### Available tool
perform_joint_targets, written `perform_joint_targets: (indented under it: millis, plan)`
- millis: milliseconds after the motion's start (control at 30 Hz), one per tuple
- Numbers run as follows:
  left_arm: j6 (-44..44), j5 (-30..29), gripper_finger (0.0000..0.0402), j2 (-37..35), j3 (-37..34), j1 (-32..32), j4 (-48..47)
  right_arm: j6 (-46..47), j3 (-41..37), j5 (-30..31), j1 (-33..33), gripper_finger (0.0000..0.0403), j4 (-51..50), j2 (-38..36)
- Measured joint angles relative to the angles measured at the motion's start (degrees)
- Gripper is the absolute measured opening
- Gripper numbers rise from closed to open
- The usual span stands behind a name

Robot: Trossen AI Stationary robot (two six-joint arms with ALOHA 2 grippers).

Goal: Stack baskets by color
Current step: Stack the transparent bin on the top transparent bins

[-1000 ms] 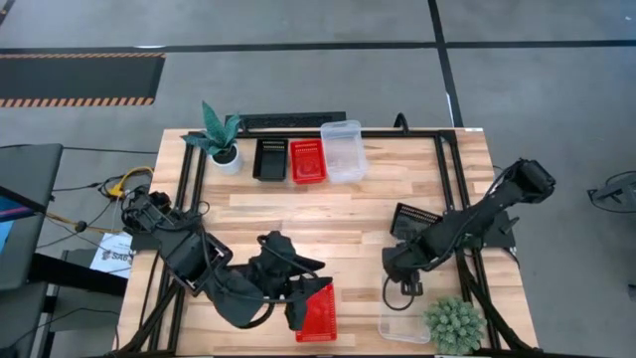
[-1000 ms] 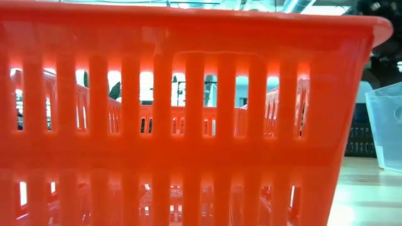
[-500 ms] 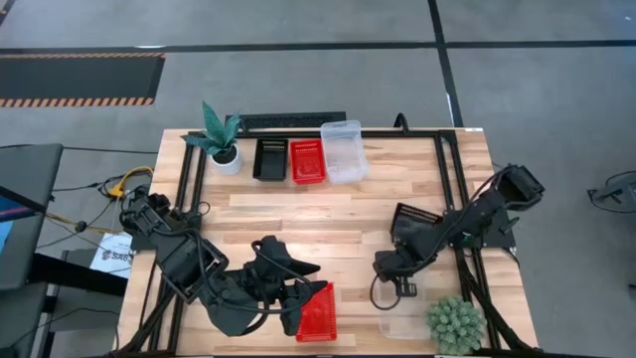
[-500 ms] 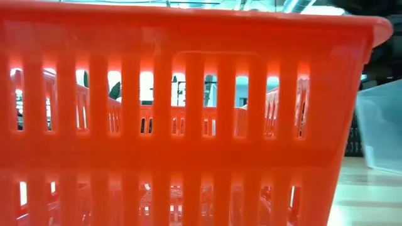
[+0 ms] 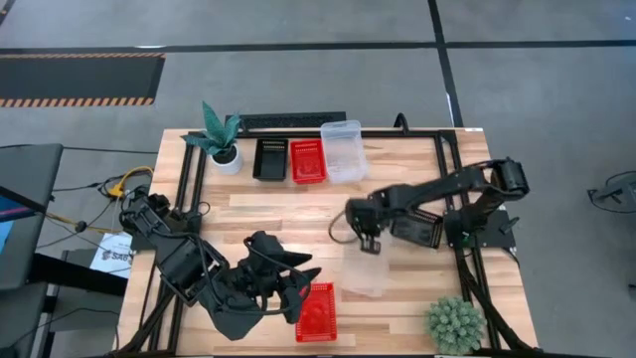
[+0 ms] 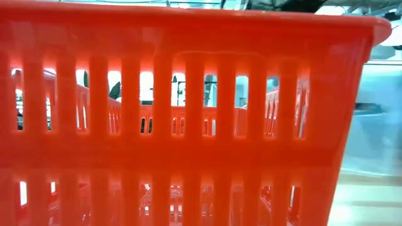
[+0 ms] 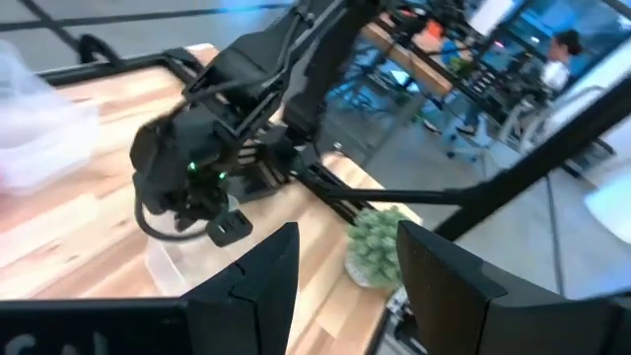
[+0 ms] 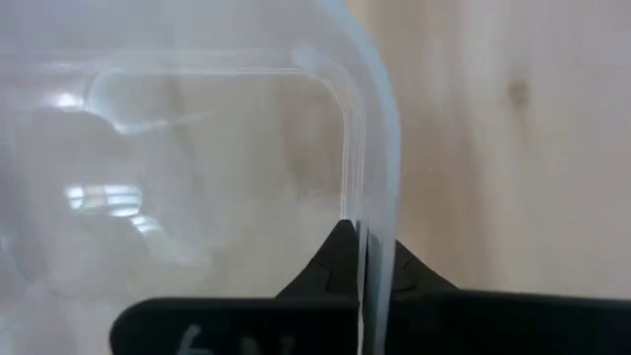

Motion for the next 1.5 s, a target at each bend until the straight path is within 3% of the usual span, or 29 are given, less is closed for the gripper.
perform_joint_targets:
  millis: [133,267,500,633,1033,1300,1500]
  plan:
    - [-3.3,-1.7,0.0161,0.0,0.0,0.3,-2.7,-1.8,2.8,0.0,-4.4,0.0027,-1.8,1.3]
    - [-3.9,-2.5,0.0182,0.0,0.0,0.9,-3.4,-3.5,5.5,0.0,-6.4,0.0078,-3.3,-1.0]
    - [-5.6,-3.3,0.0254,0.0,0.0,4.1,-5.4,-2.4,9.3,0.0,-8.4,0.0191,-6.2,-10.2]
    - [-5.7,-2.5,0.0271,0.1,0.0,7.9,-5.7,0.3,11.9,0.0,-8.9,0.0226,-12.4,-18.0]
    - [-4.4,6.1,0.0267,7.1,-0.1,20.8,-4.3,17.9,13.6,2.7,-3.2,0.0215,-22.5,-45.1]
    - [-8.8,14.4,0.0267,18.4,-0.1,25.8,-3.9,24.4,13.6,9.7,0.3,0.0215,-25.0,-53.6]
    - [-10.4,22.1,0.0267,26.2,-0.1,28.2,-3.8,26.2,13.6,10.7,1.3,0.0215,-26.0,-56.0]
